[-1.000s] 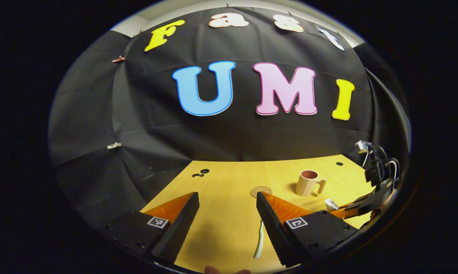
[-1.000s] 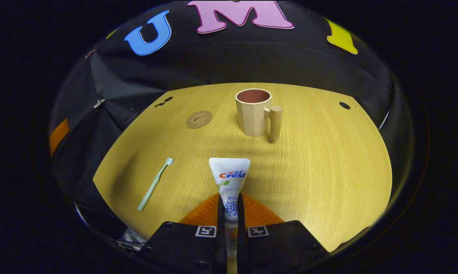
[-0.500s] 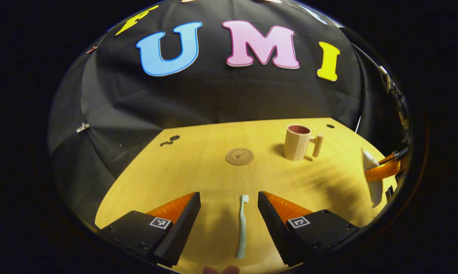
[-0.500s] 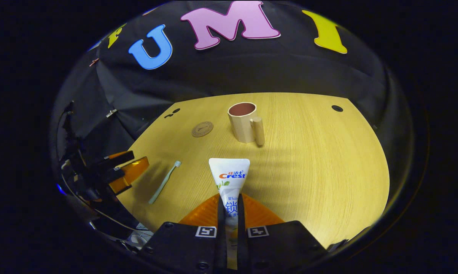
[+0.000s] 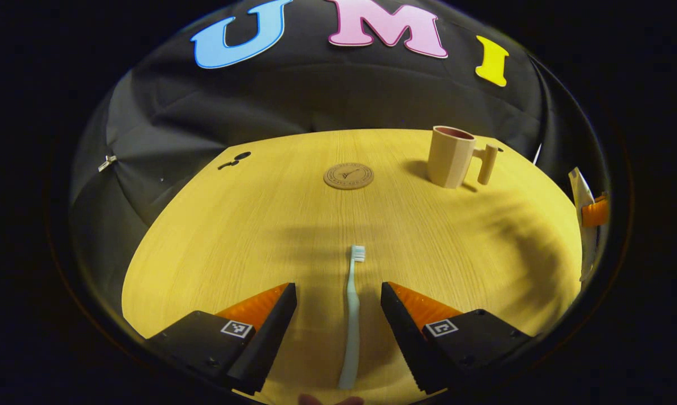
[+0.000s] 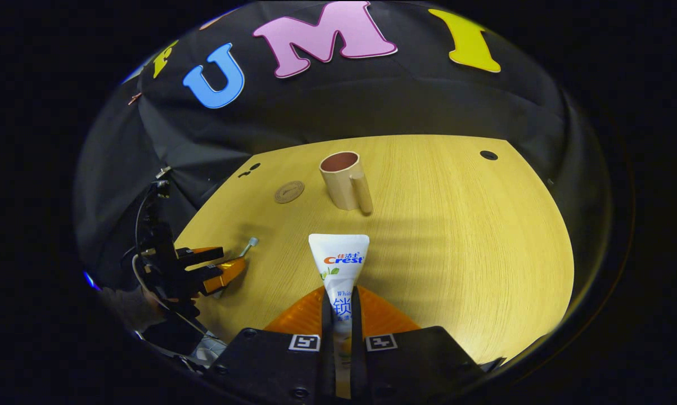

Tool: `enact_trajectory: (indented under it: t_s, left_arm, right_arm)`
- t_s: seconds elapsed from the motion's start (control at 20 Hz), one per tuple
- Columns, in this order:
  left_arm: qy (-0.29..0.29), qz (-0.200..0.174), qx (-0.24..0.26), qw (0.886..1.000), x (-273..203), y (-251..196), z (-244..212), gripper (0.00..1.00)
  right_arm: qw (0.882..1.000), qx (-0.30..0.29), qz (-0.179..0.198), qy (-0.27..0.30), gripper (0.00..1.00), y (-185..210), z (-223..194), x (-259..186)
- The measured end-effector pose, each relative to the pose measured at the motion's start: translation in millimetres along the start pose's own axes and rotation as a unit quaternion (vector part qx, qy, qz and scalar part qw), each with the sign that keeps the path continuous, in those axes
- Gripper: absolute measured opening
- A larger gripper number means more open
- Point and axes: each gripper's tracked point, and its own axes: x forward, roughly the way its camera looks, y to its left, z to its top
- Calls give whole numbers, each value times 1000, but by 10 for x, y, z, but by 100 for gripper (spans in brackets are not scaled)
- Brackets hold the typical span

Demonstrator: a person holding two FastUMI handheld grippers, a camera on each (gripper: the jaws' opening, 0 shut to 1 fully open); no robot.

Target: Put the toothbrush and toothpaste on the desktop into the cup, then pick up the cup and place it on the coaster on the desktop.

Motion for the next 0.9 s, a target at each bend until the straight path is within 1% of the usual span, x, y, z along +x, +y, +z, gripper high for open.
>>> enact_trajectory:
  t_s: [0.15, 0.2, 0.25, 0.3, 0.35, 0.4, 0.45, 0.55, 0.6, 0.65, 0.7, 0.75, 0.8, 0.9]
  left_arm:
    - [9, -10, 5, 1000, 34, -44, -44, 95]
    - [10, -13, 5, 1000, 42, -41, -51, 93]
    - [10, -21, 4, 1000, 43, -65, -61, 89]
    - [10, -26, 1, 1000, 44, -76, -69, 88]
    - [13, -36, -4, 999, 61, -101, -85, 83]
    - [12, -36, -8, 999, 20, -90, -76, 80]
    - [15, -28, -7, 999, 42, -36, -98, 67]
    - [14, -24, -9, 1000, 57, 1, -103, 39]
    - [18, -25, -6, 1000, 37, 31, -131, 36]
    - [22, -30, -3, 999, 29, 24, -112, 19]
    - [27, -35, -2, 999, 34, 22, -108, 17]
    - [32, -38, -5, 999, 37, 27, -91, 10]
    - [36, -38, -8, 999, 38, 33, -86, 8]
    - [31, -42, -7, 999, 23, 13, -69, 6]
  right_arm:
    - [1000, 2, -1, -1, 14, -46, -19, -9]
    - [1000, 2, -1, 0, 14, -53, -33, -20]
    - [1000, 4, 0, 0, 14, -61, -40, -30]
    - [1000, 7, -1, -1, 14, -78, -38, -38]
    - [1000, 10, -1, -1, 14, -90, -48, -35]
    - [1000, 13, 0, -2, 14, -98, -47, -44]
    - [1000, 16, -1, -4, 14, -107, -51, -49]
    - [1000, 19, -3, -8, 14, -145, -37, -63]
    - [1000, 21, -4, -8, 14, -160, -38, -75]
    - [1000, 22, -4, -7, 14, -167, -43, -78]
    - [1000, 23, -4, -8, 14, -168, -49, -78]
    - [1000, 24, -4, -10, 14, -164, -52, -70]
    - [1000, 24, -4, -13, 14, -160, -39, -66]
    - [999, 26, 3, -23, 14, -139, 9, -80]
